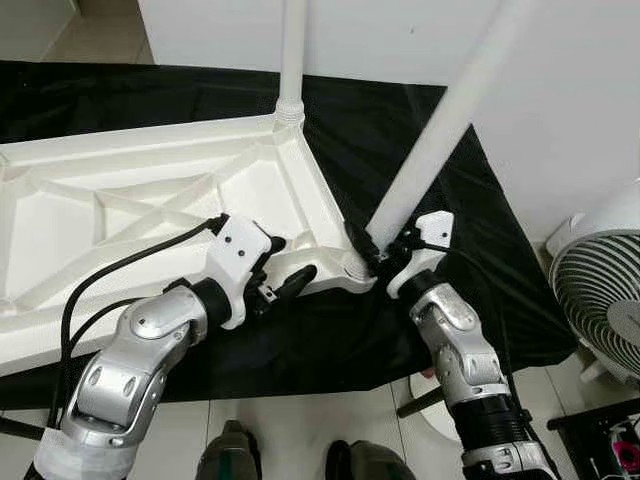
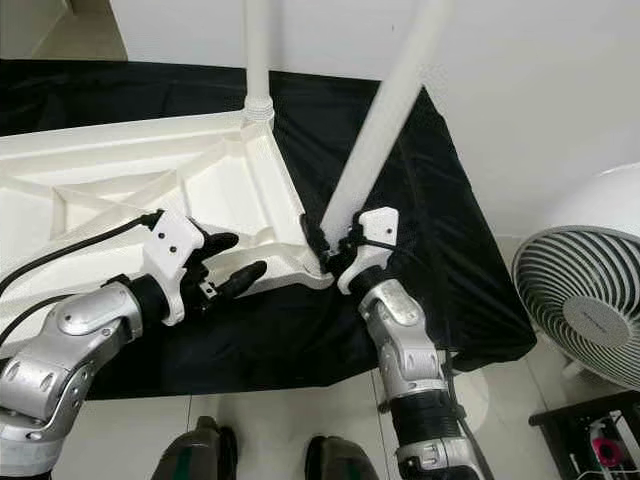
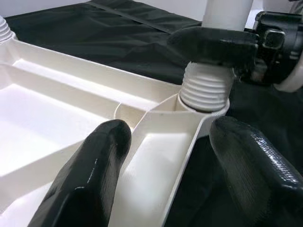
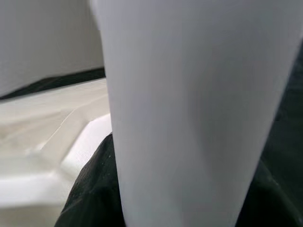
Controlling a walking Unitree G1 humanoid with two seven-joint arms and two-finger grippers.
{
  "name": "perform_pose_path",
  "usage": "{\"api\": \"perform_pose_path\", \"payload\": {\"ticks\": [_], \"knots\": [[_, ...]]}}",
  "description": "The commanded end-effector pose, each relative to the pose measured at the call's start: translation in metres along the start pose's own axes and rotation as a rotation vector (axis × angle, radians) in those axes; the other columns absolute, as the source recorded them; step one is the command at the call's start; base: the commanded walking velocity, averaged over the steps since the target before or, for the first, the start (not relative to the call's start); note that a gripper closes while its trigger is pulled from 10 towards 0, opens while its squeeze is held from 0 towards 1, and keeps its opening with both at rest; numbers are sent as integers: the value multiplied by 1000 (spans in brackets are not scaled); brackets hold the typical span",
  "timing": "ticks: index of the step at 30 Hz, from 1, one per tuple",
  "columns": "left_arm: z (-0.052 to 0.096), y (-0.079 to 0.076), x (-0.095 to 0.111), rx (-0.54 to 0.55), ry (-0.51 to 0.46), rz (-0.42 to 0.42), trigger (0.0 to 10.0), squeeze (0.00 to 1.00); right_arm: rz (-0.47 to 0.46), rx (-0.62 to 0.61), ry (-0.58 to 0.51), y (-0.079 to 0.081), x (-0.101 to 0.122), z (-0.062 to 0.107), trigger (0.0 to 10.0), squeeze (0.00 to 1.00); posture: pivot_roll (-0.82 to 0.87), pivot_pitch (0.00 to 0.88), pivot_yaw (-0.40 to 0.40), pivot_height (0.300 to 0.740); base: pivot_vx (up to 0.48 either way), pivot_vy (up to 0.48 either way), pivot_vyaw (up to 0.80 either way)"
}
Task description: Building children table
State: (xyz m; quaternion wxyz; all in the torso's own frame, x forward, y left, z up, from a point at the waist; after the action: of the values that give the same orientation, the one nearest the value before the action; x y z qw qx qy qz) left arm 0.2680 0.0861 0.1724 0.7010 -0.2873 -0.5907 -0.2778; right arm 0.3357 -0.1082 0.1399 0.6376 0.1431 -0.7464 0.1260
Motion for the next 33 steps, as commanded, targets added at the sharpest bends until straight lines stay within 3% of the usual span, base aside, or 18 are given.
{"api": "perform_pose_path", "payload": {"ticks": [1, 3, 14, 24, 33], "knots": [[2, 3, 4, 58, -19, -9, 10000, 0, -40, -152, 161, -28, -36, 19, 10000, 0, 56, 111, -53, 740, 0, 0, 0], [2, 3, 4, 58, -19, -10, 10000, 0, -41, -174, 169, -30, -38, 21, 10000, 0, 56, 111, -53, 740, 0, 0, 0], [3, 5, 6, 66, -22, -14, 10000, 0, 144, -63, 125, -11, -34, 25, 10000, 0, 57, 114, -52, 740, 0, 0, 0], [6, 6, 7, 77, -23, -17, 10000, 0, 371, 103, 115, 7, -35, 29, 10000, 0, 58, 120, -48, 740, 0, 0, 0], [5, 6, 9, 75, -24, -23, 10000, 0, 341, 118, 52, 7, -34, 37, 10000, 0, 59, 119, -44, 740, 0, 0, 0]]}}
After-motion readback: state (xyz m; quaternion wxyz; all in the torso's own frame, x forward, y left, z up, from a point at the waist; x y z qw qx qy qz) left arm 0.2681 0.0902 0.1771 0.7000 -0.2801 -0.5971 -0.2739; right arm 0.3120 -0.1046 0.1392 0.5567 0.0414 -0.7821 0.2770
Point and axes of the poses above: a point about 5 cm out from each wrist's last joint towards the gripper, its own z axis pointing back from the gripper into the wrist, its own x axis along the axis of the wrist's last joint, y = z × x, the point moved 4 cm from there along -z, pointing out of the wrist towards the gripper, and after that the axes turned 13 degrees about z, right-handed, at the moved point
